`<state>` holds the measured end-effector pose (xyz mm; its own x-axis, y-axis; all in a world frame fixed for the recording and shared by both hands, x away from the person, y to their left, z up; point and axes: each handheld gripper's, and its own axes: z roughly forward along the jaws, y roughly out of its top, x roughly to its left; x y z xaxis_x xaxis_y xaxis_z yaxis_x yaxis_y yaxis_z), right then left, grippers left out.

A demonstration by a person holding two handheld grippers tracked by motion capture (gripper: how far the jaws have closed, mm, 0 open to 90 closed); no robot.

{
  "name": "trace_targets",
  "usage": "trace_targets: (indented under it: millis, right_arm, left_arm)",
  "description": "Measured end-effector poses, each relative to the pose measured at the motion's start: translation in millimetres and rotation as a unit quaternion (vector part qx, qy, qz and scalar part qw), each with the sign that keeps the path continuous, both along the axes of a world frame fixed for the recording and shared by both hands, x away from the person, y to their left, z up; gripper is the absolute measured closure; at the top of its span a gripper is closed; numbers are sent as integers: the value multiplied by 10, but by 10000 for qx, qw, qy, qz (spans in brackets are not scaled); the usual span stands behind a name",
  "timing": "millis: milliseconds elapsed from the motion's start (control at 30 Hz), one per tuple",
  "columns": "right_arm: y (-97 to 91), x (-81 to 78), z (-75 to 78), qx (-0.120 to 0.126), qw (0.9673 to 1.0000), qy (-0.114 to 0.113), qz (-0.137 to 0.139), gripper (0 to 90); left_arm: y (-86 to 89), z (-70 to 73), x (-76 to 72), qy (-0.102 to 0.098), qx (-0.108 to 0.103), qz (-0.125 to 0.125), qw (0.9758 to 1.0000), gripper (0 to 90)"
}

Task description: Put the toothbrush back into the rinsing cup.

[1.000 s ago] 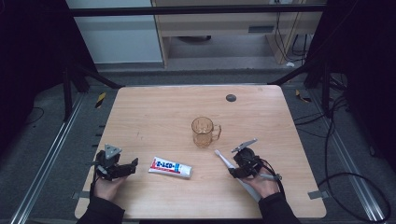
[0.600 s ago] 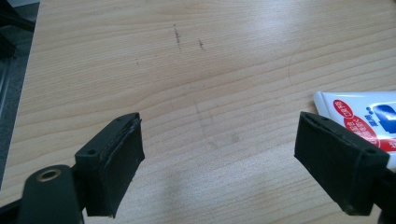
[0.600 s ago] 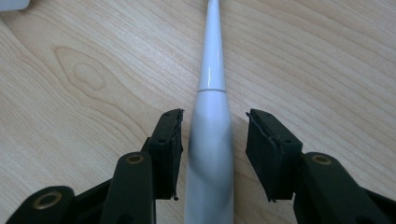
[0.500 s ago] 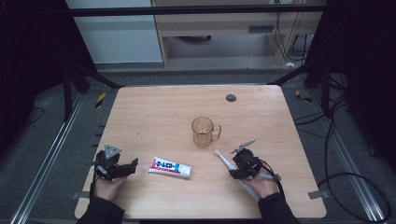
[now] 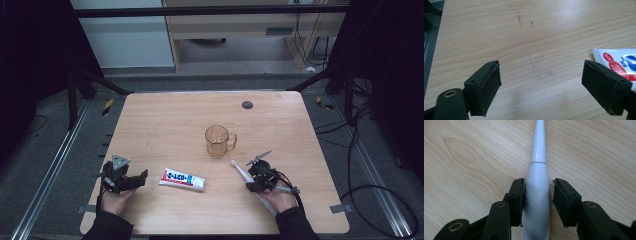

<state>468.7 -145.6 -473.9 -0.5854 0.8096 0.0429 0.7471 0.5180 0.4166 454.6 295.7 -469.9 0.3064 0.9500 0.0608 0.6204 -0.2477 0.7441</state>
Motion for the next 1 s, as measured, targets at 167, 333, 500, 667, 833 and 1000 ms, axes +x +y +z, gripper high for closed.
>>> trace_targets:
  millis: [167,333,500,667,833,1000]
  right_arm:
    - [7,0,5,-19,10000,25,-14,635]
    - [13,4,10,-13,9999,67,-75,663]
    - [11,8,11,-11,9999,72,-113,668]
    - [15,2,16,-15,9999,54,-116,672]
    - [-14,1,55,96,9999,24,-65,673]
    - [-47,-7,113,202,9997,-109,-90,674]
  left_arm:
    - [-4,-1,2,8,5,-9,10000,146]
    - [-4,-2,3,8,-4,0,10000,146]
    - [-7,-2,3,8,-3,-6,10000,148]
    - [-1,0,3,7,-15,2,10000,149]
    - [-1,0,4,6,-16,6,10000,149]
    - [-2,1,4,2,-19,5,10000,150]
